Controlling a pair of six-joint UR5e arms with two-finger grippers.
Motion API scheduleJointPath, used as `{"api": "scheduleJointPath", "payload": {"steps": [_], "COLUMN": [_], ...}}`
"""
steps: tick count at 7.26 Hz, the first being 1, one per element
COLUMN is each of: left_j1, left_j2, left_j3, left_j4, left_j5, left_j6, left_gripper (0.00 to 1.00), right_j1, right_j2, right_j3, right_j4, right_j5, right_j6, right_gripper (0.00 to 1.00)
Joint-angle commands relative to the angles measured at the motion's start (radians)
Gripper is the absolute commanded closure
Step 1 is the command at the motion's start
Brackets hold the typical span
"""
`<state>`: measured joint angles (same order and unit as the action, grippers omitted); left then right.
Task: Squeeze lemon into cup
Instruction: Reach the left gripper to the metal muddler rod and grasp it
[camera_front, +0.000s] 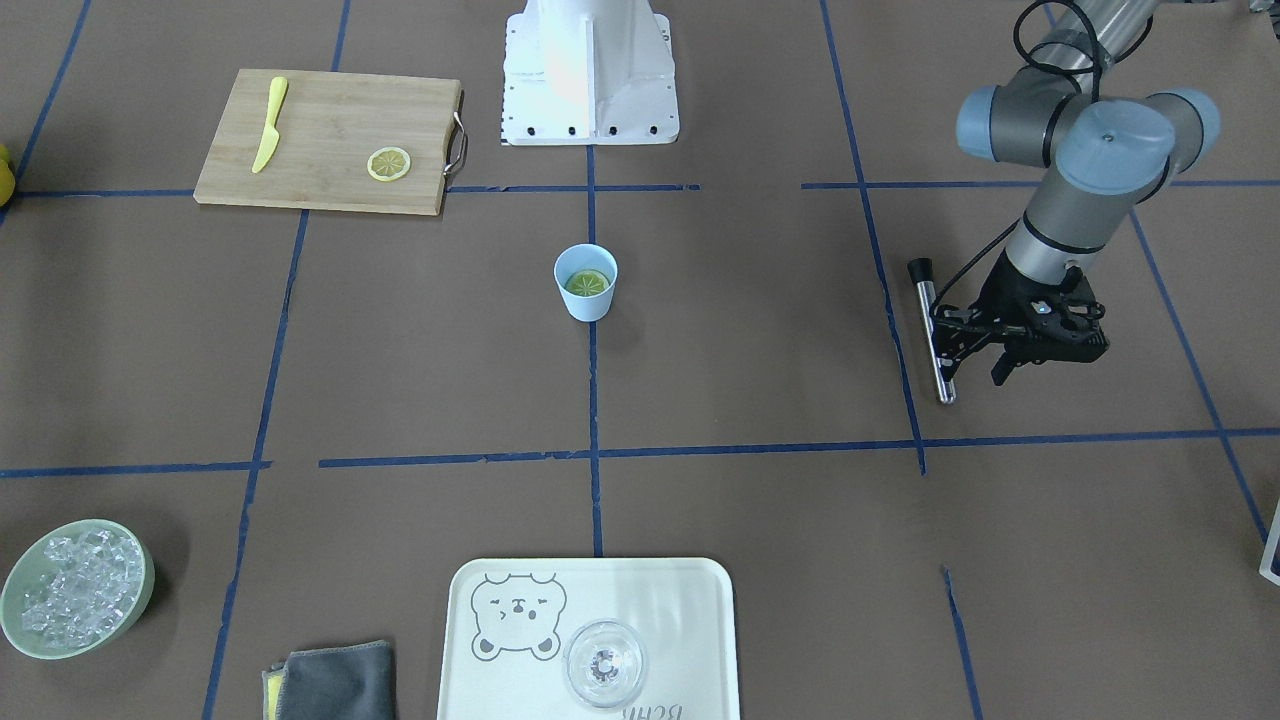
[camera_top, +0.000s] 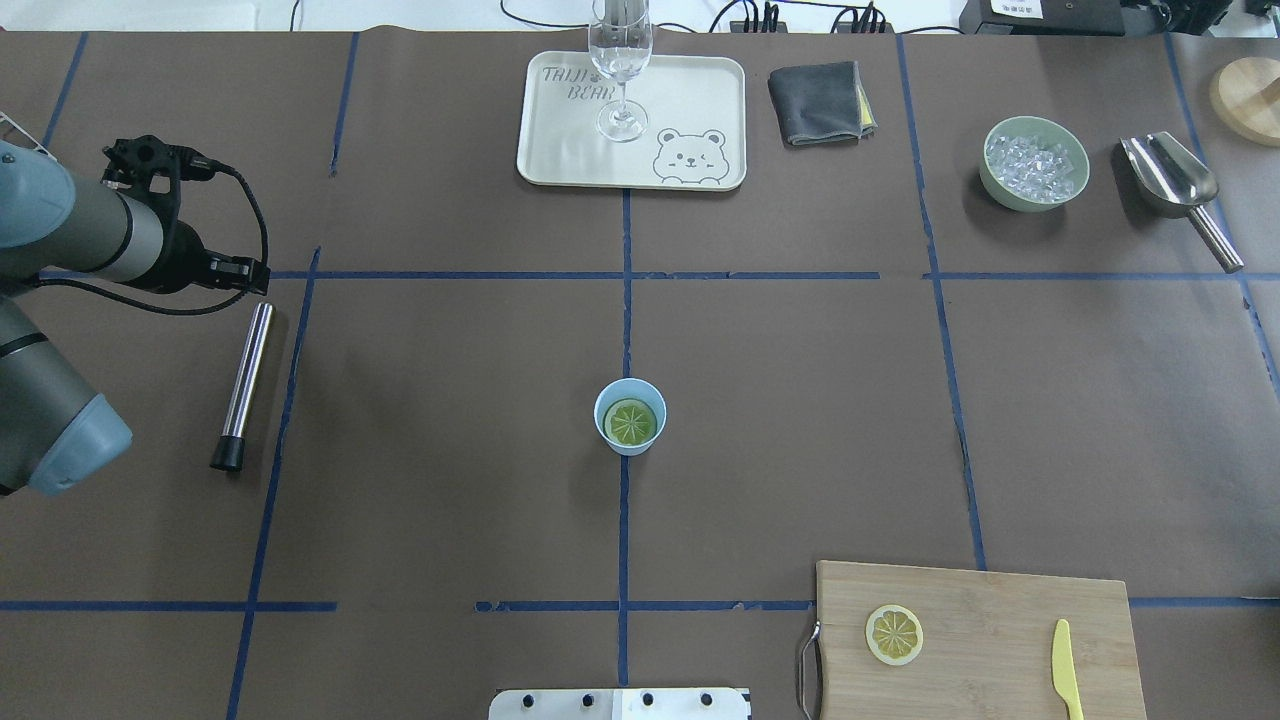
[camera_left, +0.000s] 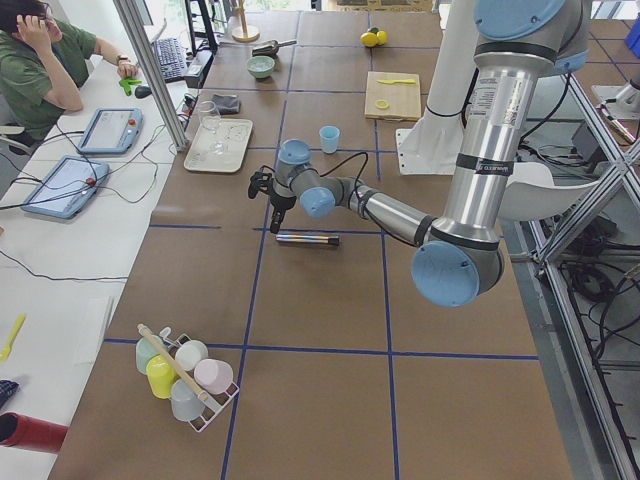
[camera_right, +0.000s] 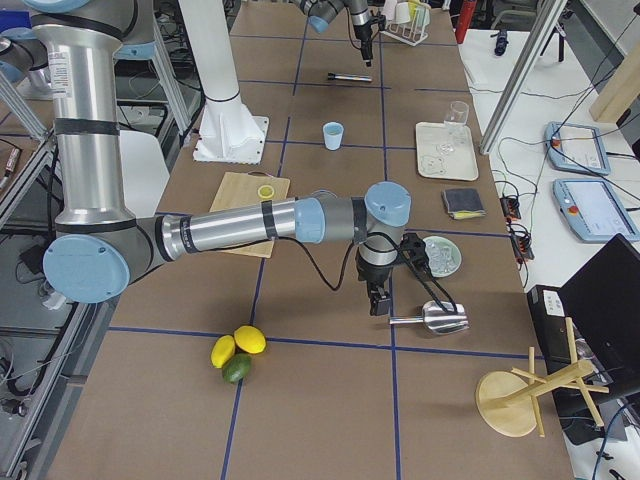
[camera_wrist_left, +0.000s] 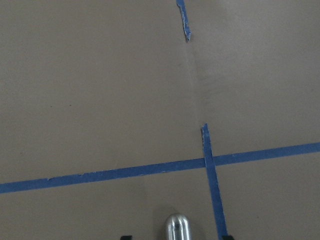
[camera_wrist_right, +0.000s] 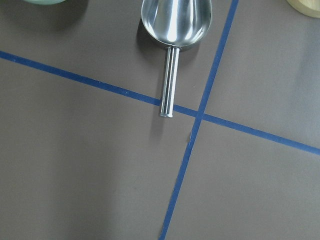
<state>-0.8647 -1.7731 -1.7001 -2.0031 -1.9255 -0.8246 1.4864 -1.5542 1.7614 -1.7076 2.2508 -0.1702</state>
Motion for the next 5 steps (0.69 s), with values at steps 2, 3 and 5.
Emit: {"api": "scheduleJointPath", "payload": {"steps": [2, 3, 5], "left_j1": [0.004, 0.021, 0.041], "left_j2": [-0.006, -0.005, -0.008], "left_j3": [0.057, 0.078, 0.082], "left_j4": [-0.008, -0.031, -0.031], "left_j5": [0.002, 0.002, 0.002], "left_j6": [0.021, 0.018, 0.013], "left_gripper": [0.38, 0.38, 0.37], "right_j1": [0.000, 0.000, 0.000], "right_j2": [-0.004, -0.010, -0.012], "right_j3": [-0.003, -0.003, -0.003], "right_j4": [0.002, 0.002, 0.003], "right_j5": [-0.005, -0.007, -0.010], "right_j6": [0.000, 0.000, -0.002], "right_gripper": [0.00, 0.00, 0.00]}}
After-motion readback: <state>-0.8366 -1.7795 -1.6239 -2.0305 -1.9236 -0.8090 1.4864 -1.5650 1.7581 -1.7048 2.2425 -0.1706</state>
